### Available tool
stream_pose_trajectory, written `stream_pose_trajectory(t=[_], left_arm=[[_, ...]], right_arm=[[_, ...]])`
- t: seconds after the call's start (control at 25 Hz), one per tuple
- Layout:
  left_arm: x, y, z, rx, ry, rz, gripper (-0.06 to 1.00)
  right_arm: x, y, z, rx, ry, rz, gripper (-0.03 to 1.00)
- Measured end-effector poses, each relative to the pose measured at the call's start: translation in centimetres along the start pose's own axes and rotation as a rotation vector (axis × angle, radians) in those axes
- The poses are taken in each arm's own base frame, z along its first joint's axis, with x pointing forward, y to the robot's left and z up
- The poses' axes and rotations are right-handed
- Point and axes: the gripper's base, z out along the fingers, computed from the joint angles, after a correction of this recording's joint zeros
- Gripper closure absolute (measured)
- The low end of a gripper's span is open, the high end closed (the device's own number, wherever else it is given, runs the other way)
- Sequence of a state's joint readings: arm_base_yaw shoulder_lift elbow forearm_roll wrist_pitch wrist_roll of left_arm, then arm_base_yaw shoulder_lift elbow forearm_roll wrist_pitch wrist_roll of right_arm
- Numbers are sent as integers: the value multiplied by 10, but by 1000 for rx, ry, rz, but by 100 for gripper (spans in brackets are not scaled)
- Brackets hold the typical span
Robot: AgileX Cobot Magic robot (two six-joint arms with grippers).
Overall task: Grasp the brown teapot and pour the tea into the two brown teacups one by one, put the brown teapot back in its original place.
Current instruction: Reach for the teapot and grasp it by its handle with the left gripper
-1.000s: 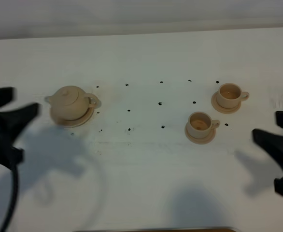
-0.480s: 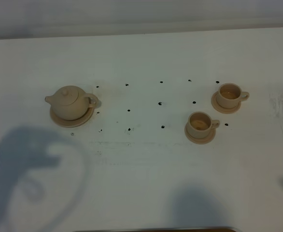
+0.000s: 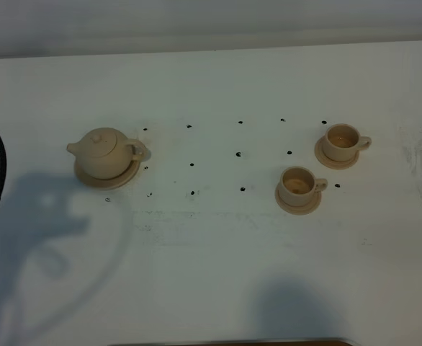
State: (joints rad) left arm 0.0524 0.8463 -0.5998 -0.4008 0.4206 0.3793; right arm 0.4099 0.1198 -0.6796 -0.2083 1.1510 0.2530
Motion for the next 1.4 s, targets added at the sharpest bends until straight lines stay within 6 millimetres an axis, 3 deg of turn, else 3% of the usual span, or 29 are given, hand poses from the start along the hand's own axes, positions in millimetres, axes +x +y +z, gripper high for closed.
stream_pose_trajectory(t=[0.36, 0.6, 0.84, 1.2, 1.4], left_arm=[[-14, 2, 24, 32, 52, -25, 49], [-18, -1, 41, 114, 41, -10, 49], [-35, -1, 54, 151, 17, 8, 51], [-60, 3, 75, 155, 14, 56, 52], [-70, -2, 95, 185, 39, 88, 52]], right_arm=[[40, 3, 16, -64, 42, 6, 52], [40, 6, 17, -103, 36, -22, 57], [40, 7, 16, -103, 34, -16, 63], [42, 13, 15, 144, 12, 139, 72], [42, 14, 15, 194, 7, 167, 74]])
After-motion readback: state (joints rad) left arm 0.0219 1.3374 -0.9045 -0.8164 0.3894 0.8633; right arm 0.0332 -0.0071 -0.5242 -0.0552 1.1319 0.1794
